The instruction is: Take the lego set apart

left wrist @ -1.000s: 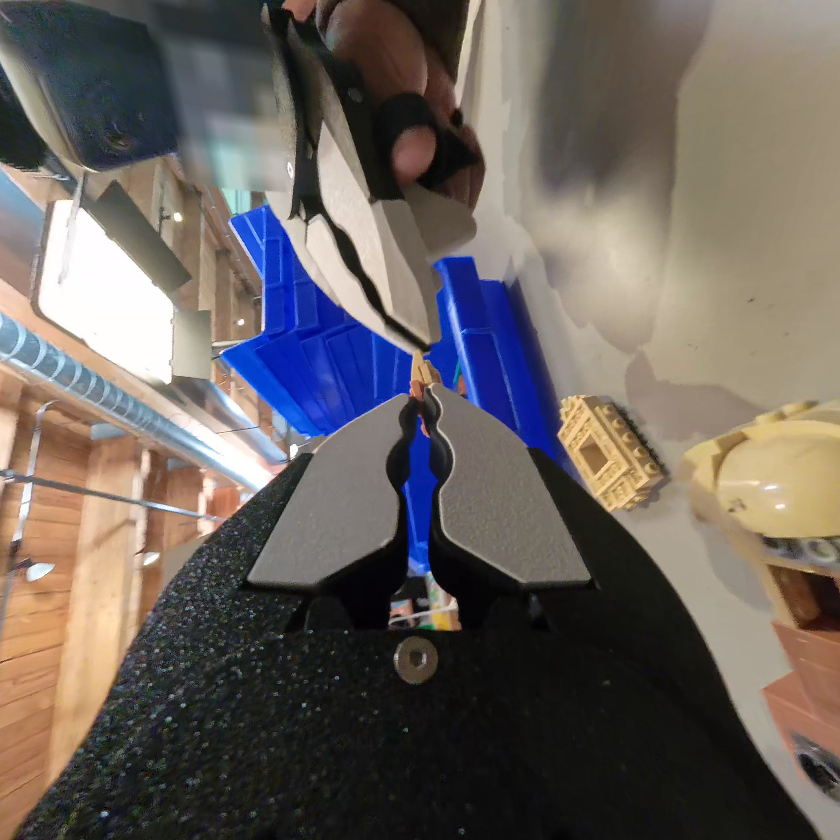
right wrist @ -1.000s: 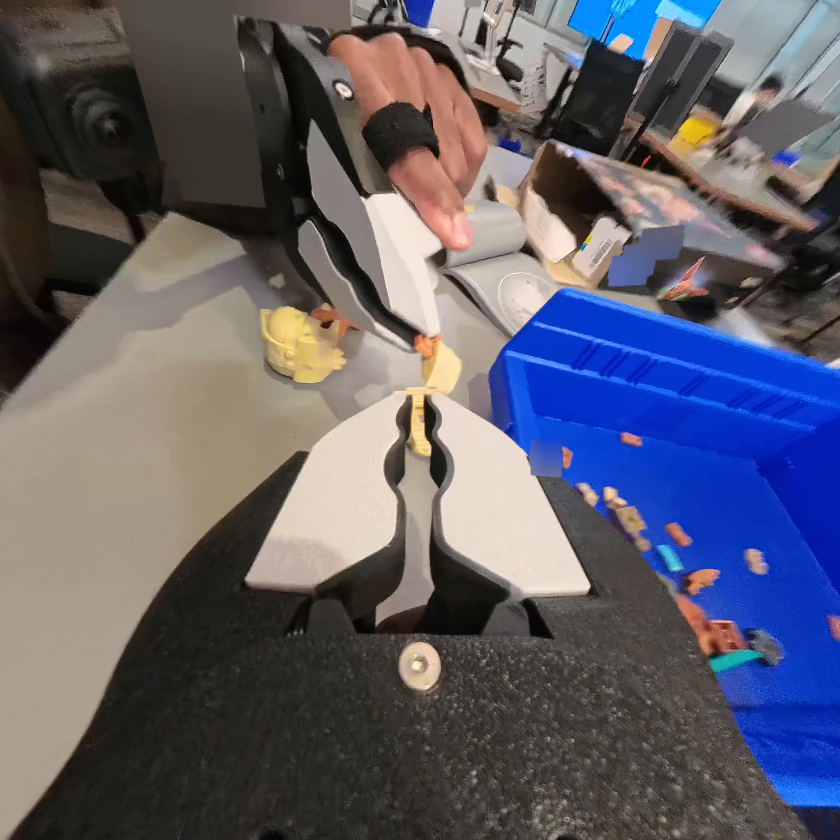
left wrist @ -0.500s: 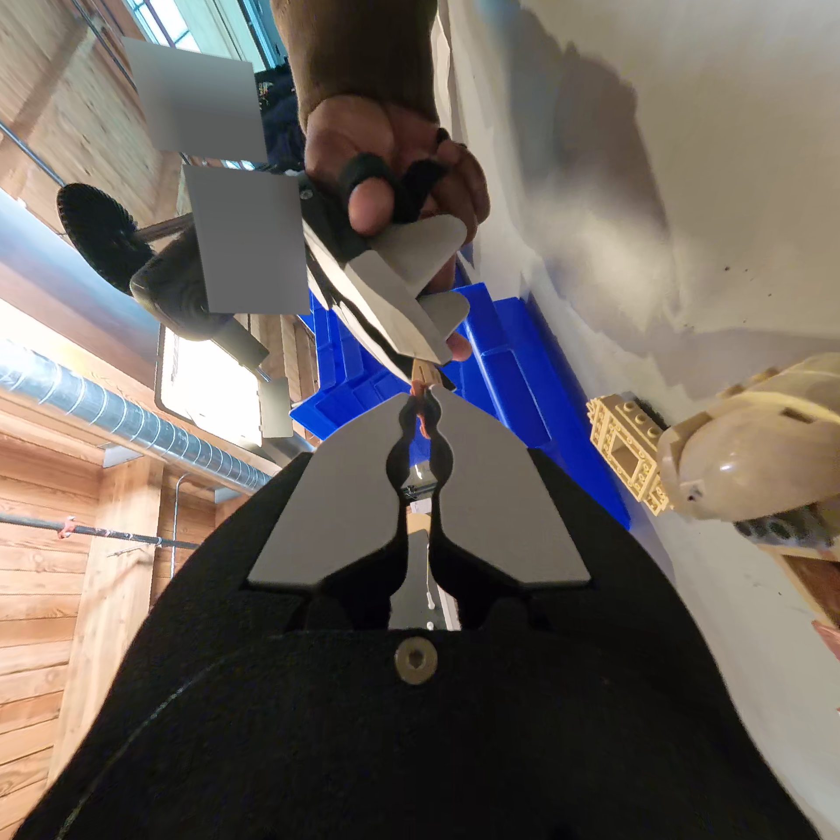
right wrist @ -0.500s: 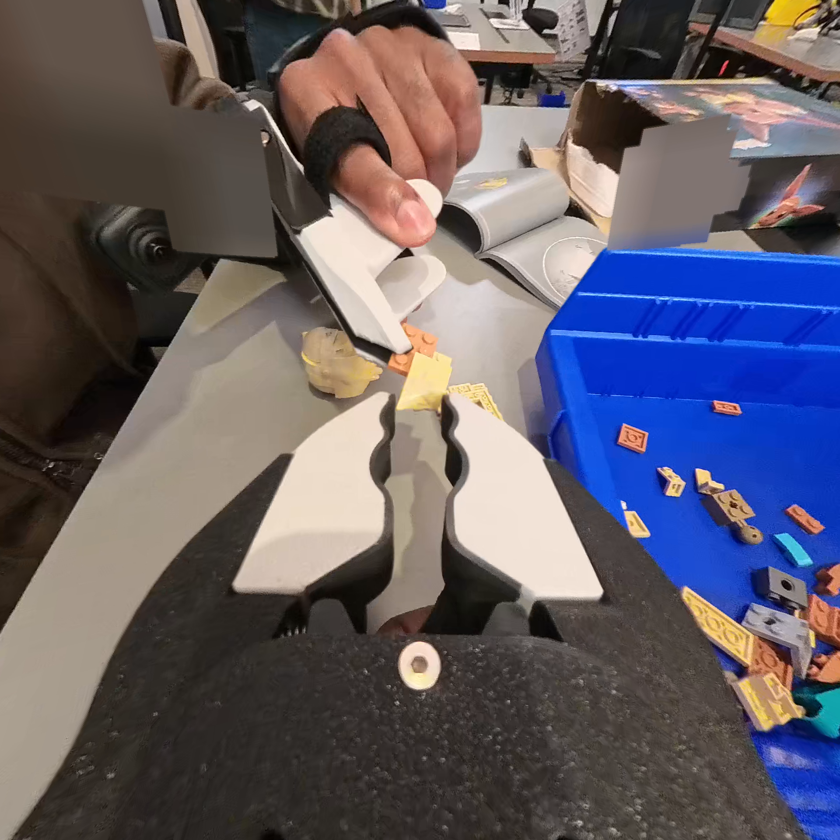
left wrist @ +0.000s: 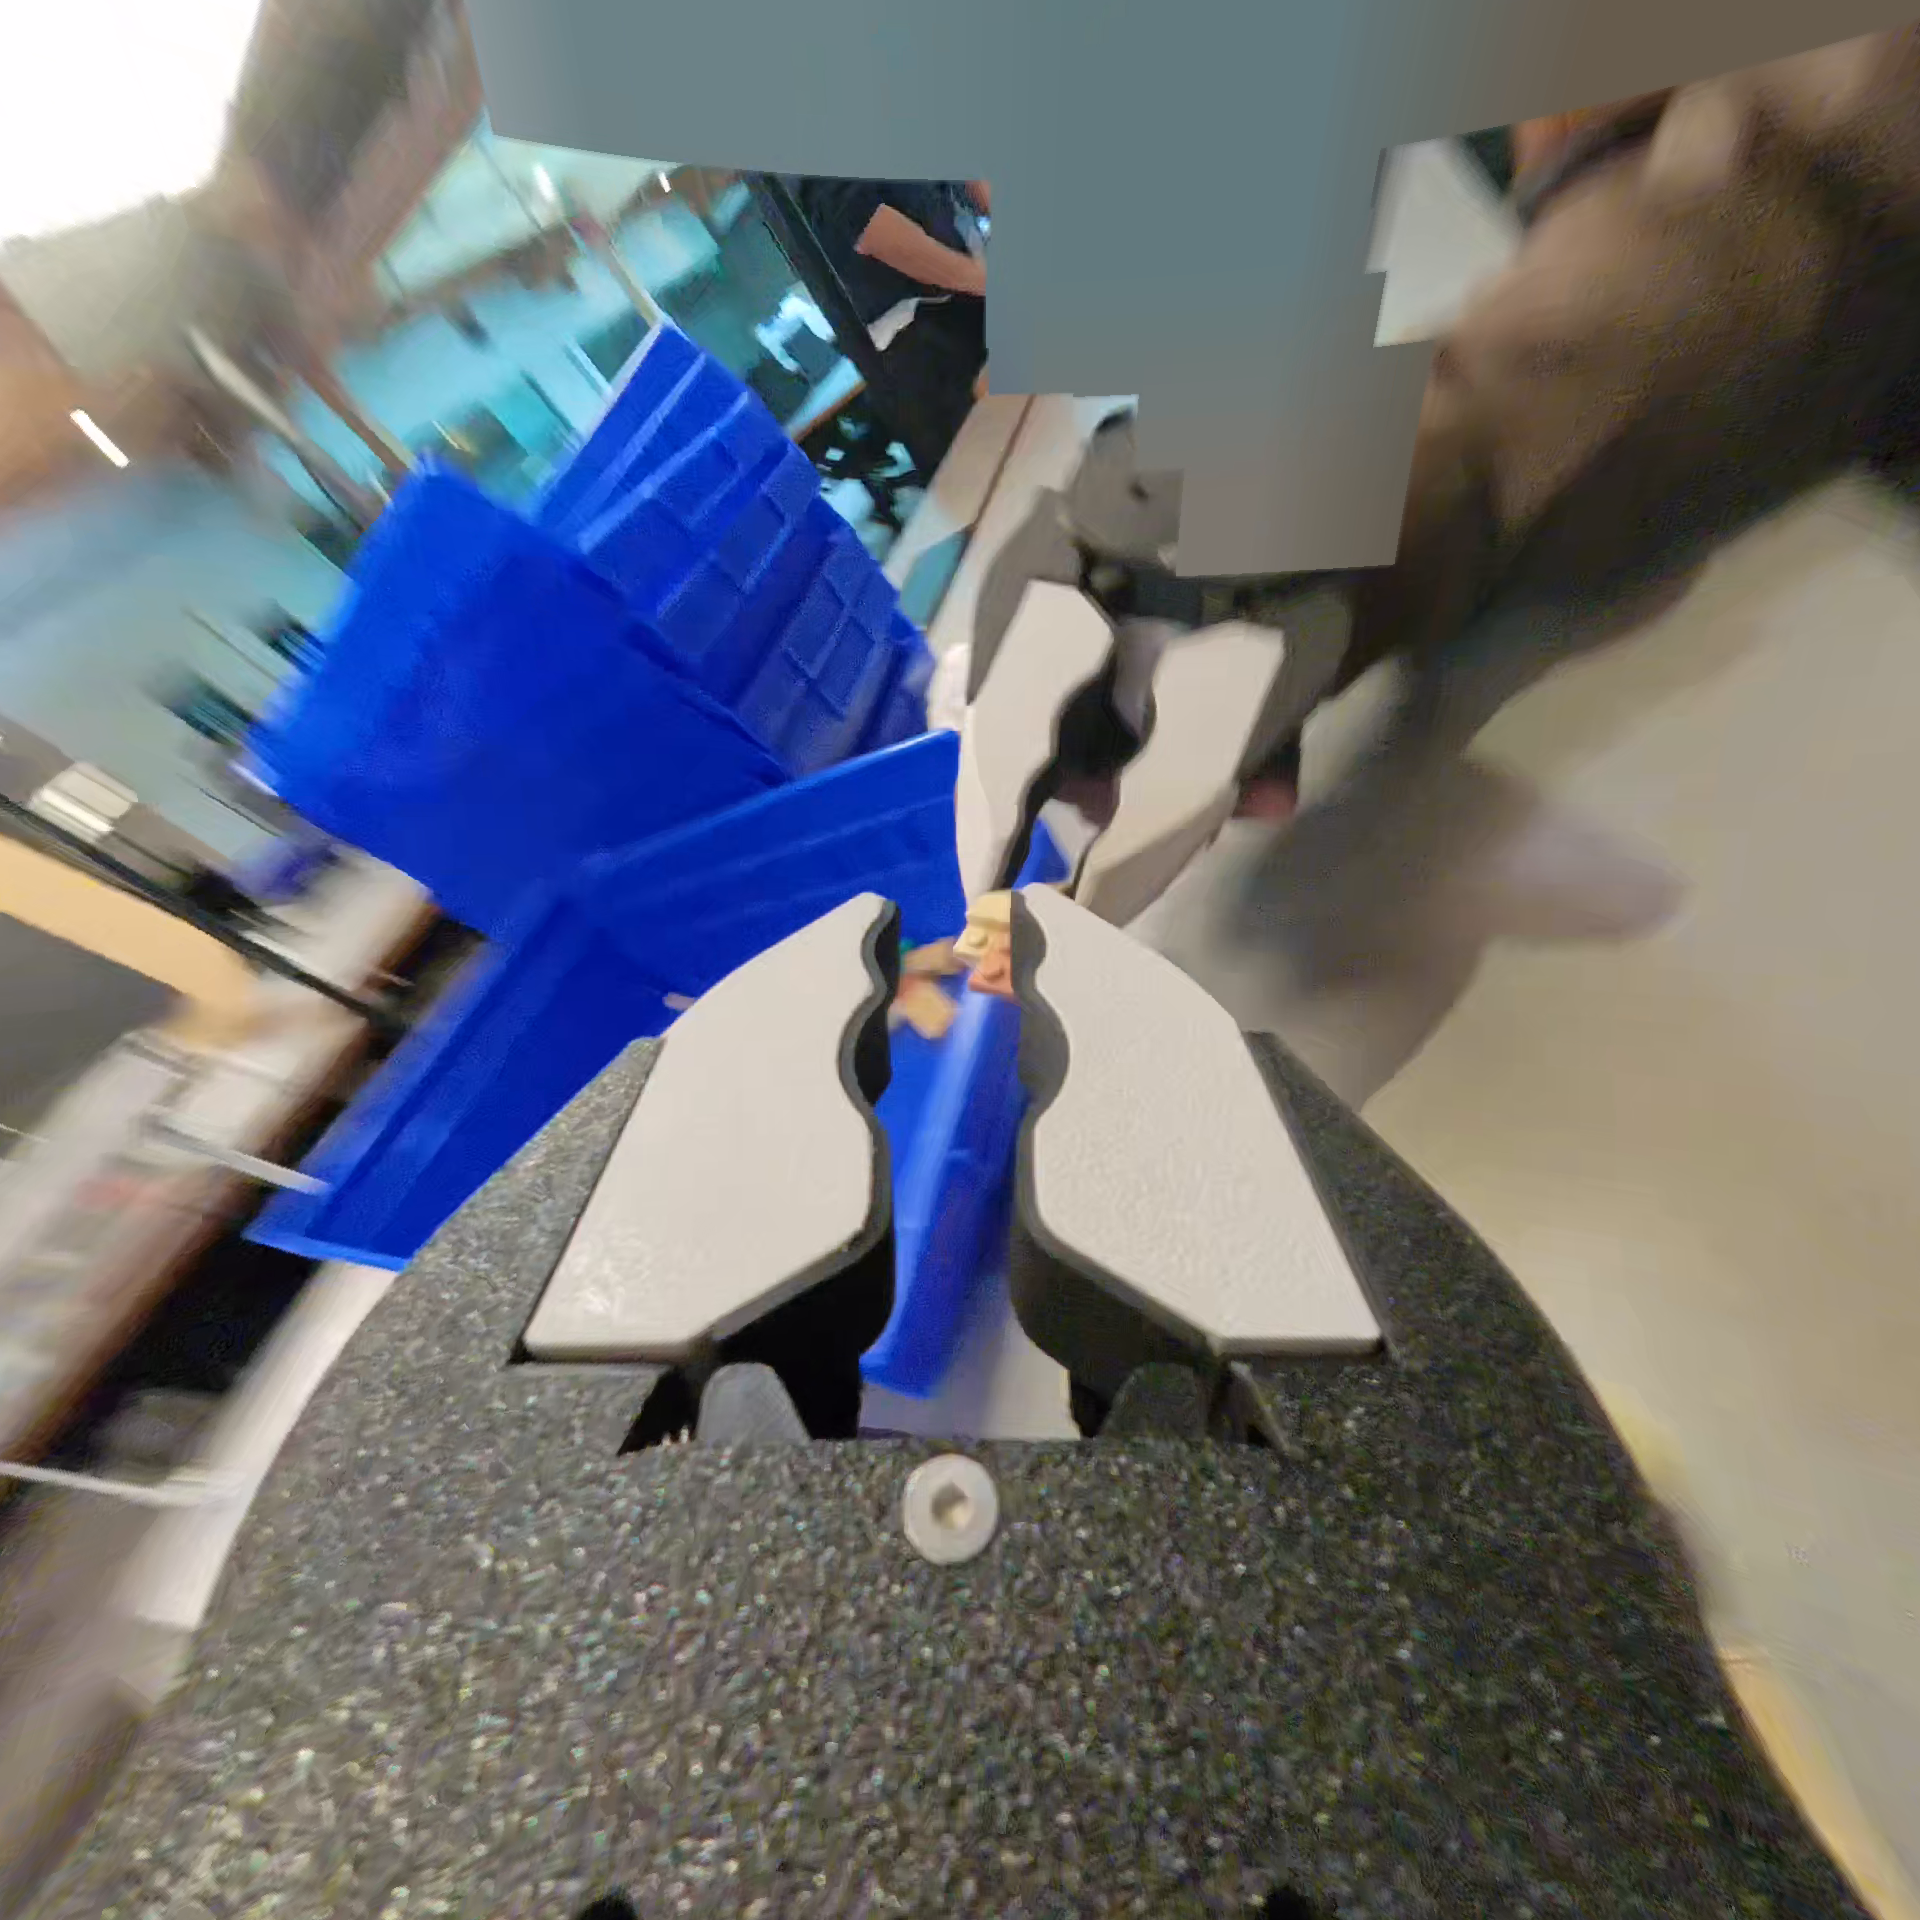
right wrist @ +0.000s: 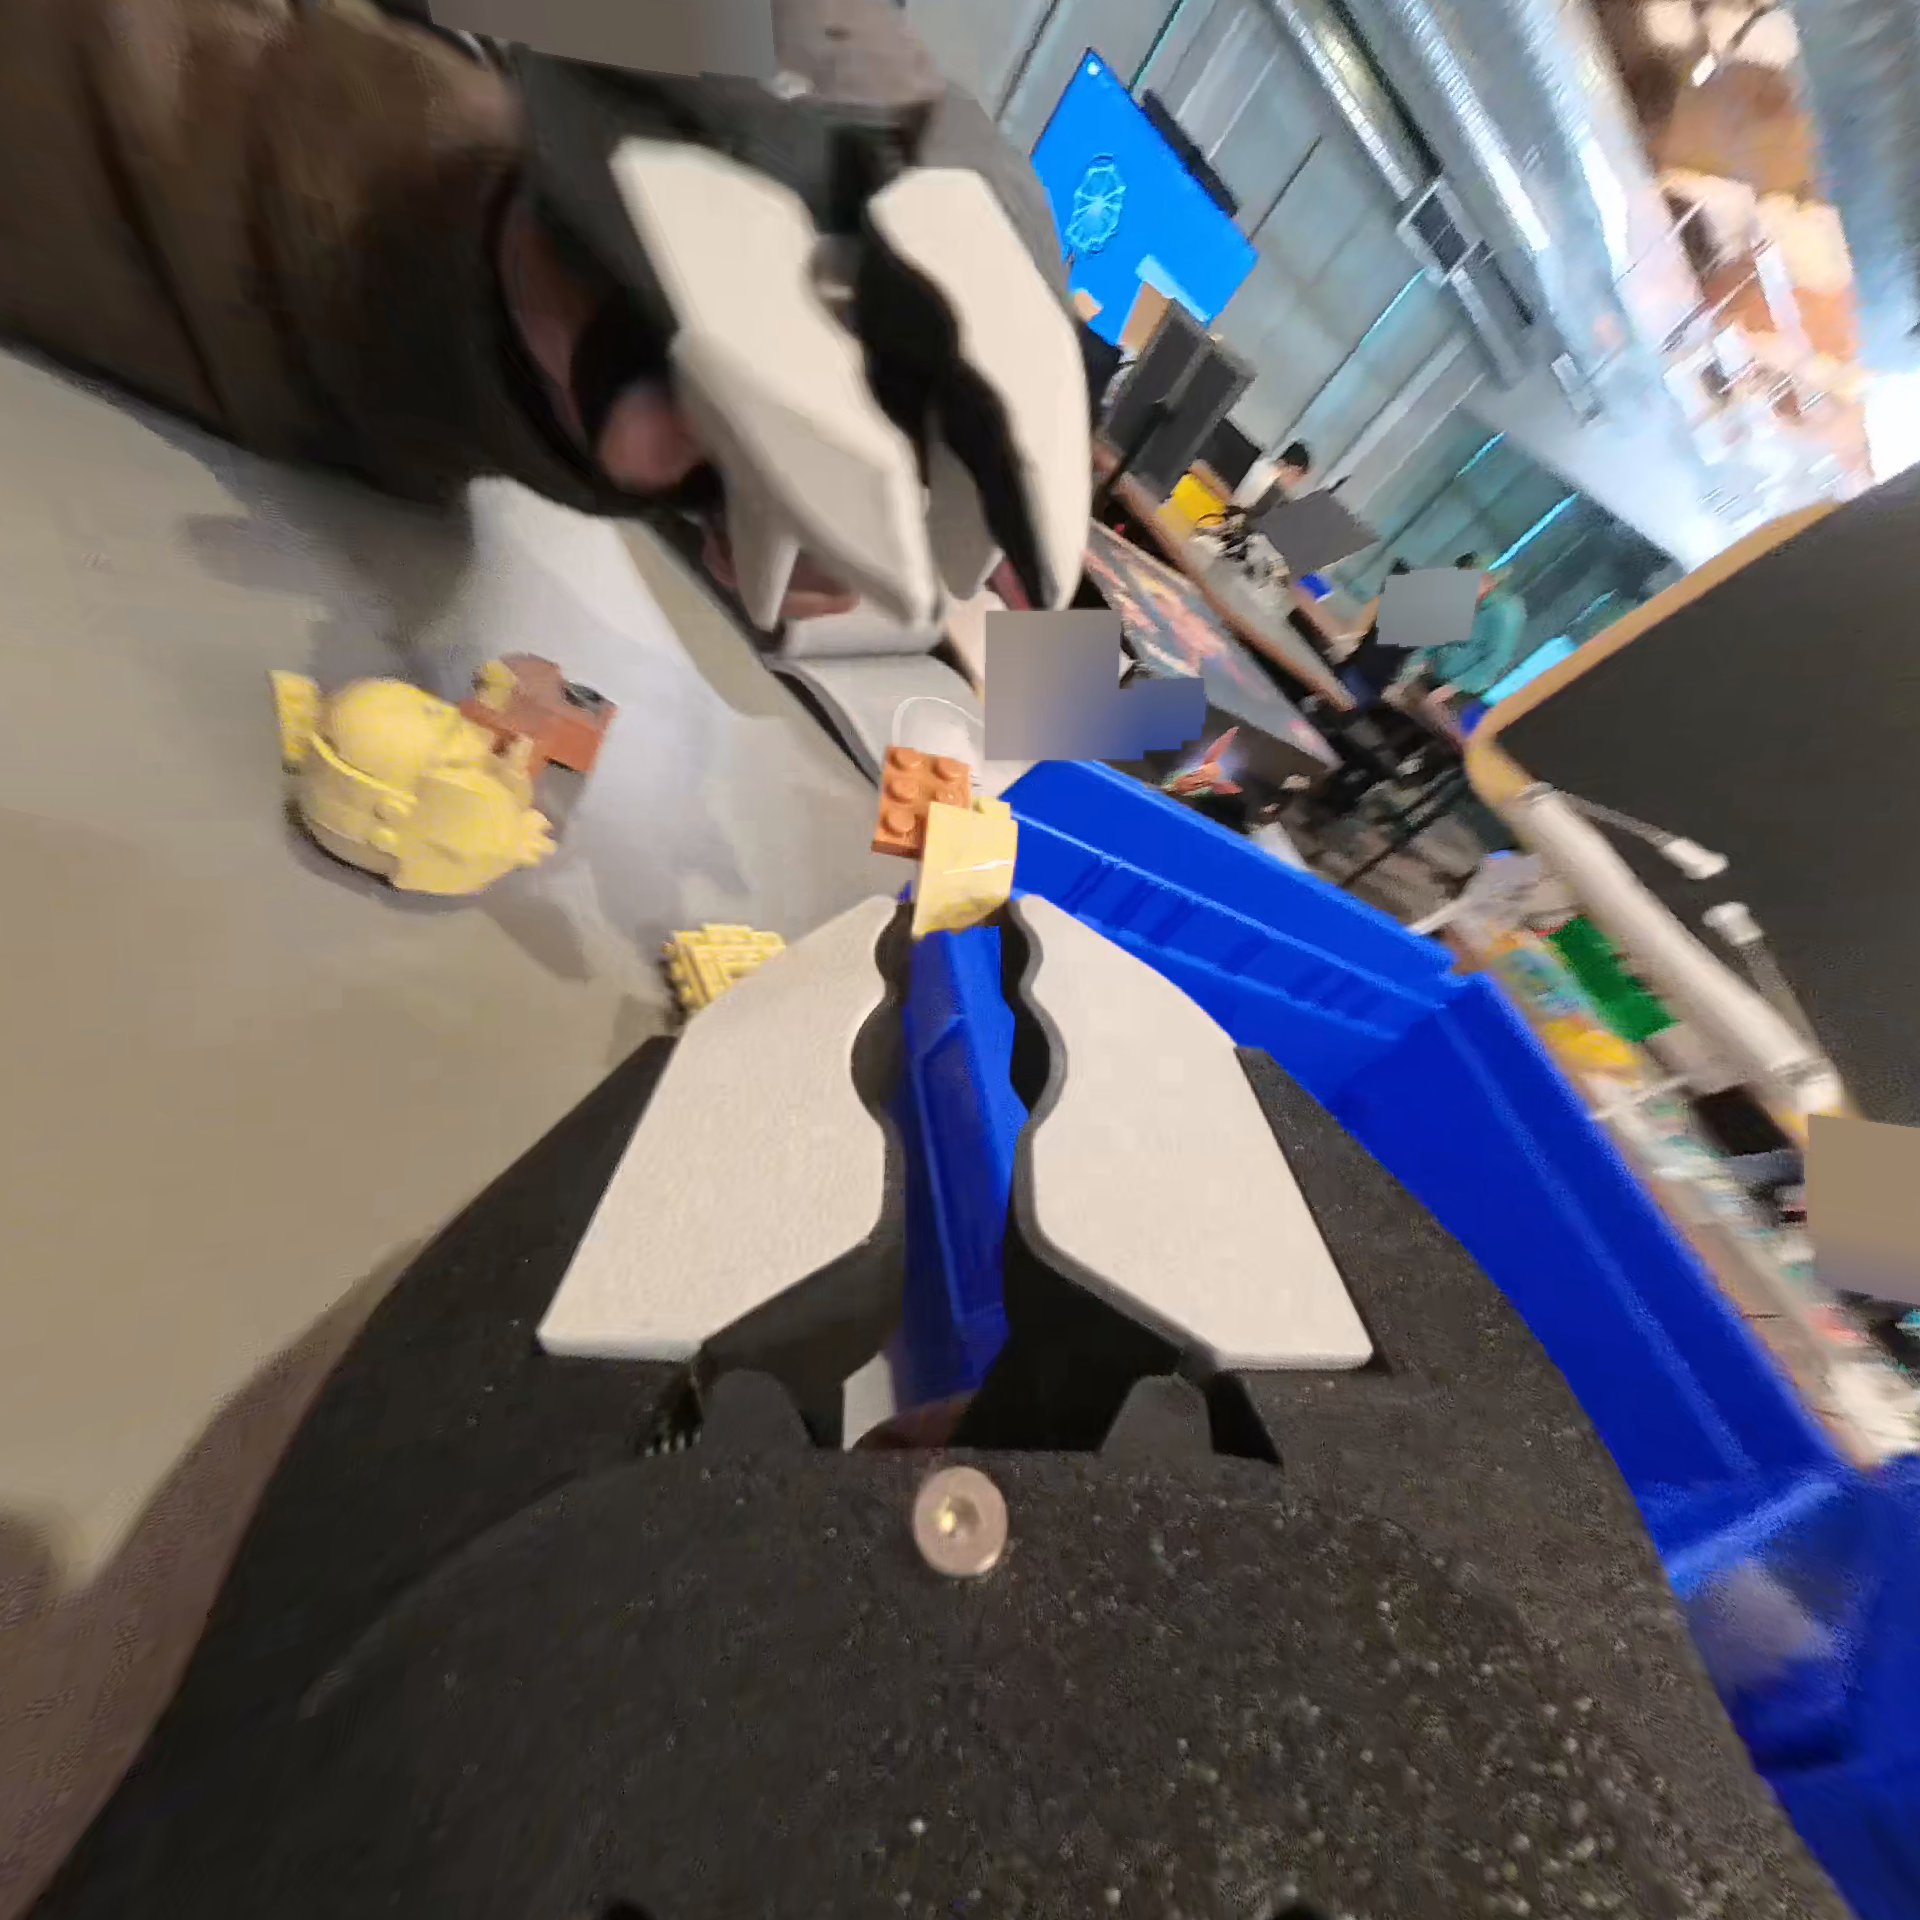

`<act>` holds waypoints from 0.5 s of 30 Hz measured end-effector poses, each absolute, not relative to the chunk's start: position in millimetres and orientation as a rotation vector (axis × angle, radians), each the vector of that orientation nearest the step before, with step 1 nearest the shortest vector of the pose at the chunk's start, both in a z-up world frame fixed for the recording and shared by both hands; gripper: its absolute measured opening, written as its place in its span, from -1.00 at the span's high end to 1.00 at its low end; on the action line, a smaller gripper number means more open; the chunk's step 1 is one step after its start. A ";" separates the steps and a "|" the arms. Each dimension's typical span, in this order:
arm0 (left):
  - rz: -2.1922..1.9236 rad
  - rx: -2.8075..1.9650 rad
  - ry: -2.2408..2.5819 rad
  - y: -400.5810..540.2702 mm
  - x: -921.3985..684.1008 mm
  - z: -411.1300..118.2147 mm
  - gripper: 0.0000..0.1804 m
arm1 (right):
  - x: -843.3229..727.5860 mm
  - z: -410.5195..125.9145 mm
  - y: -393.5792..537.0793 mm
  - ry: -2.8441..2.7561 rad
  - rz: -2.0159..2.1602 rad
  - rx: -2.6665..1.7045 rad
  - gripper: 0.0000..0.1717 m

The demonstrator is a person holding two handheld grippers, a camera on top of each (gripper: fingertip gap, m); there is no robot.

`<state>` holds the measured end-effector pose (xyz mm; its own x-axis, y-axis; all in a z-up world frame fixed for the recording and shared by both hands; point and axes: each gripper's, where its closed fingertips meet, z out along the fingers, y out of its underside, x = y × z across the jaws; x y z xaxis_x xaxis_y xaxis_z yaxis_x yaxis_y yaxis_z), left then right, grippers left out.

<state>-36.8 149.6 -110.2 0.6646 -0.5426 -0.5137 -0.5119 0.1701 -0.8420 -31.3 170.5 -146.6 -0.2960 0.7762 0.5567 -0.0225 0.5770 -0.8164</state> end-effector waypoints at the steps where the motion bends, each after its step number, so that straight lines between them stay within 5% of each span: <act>1: -0.187 -1.542 0.831 151.6 -39.5 -107.5 0.78 | -32.0 -146.4 170.9 -1.683 0.839 -0.592 0.82; 8: -0.802 -1.775 0.580 151.1 -33.4 -127.7 0.77 | -31.3 -139.4 161.8 -1.598 0.651 -0.397 0.82; 15: -0.929 -1.791 0.552 150.6 -25.1 -136.0 0.88 | -29.5 -139.7 157.9 -1.573 0.548 -0.300 0.82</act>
<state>-25.1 150.6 -136.0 0.5999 -0.7238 0.3408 0.0468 -0.3934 -0.9182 -29.5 157.9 -139.7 -0.0862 0.5060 0.8582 -0.1364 0.8473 -0.5132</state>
